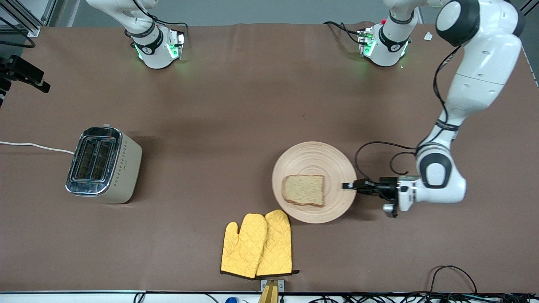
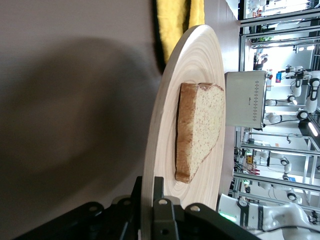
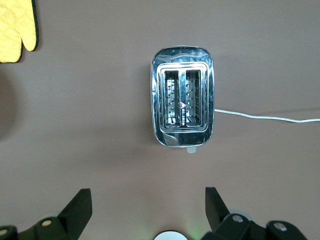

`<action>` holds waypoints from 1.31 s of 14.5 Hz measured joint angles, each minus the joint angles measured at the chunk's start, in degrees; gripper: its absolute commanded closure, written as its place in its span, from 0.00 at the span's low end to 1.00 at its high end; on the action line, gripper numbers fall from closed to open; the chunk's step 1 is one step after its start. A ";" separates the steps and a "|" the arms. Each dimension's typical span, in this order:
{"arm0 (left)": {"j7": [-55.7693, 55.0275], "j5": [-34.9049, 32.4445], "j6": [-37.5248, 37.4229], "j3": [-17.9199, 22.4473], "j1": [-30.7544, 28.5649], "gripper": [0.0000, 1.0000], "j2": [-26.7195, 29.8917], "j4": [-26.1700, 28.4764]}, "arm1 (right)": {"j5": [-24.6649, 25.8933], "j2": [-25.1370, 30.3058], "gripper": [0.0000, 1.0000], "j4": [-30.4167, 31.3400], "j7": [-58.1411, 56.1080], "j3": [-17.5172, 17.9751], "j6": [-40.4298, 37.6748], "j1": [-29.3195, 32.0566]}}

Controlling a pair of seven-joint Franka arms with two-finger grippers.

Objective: Move plate and put bread in toaster
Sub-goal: 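Slide the plate with the left gripper toward the toaster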

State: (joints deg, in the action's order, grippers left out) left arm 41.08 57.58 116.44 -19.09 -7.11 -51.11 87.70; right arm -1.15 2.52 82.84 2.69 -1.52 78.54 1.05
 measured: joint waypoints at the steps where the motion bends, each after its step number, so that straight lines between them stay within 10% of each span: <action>1: 0.01 2.01 2.37 -0.01 2.85 1.00 -0.02 0.00 | 0.00 -0.01 0.00 0.02 0.00 0.00 0.00 0.00; 8: 0.00 15.31 14.84 0.14 21.38 0.99 -0.91 -0.12 | 0.00 -0.02 0.00 0.09 -0.01 -0.01 0.00 0.02; 19: 0.83 19.65 15.23 0.97 20.92 0.99 -4.93 -2.48 | 0.00 -0.05 0.00 0.22 -0.01 -0.01 0.00 0.03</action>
State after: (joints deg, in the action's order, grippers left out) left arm 41.92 77.23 131.67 -18.12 13.81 -56.04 85.22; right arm -1.15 2.47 83.06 2.68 -1.53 78.53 1.08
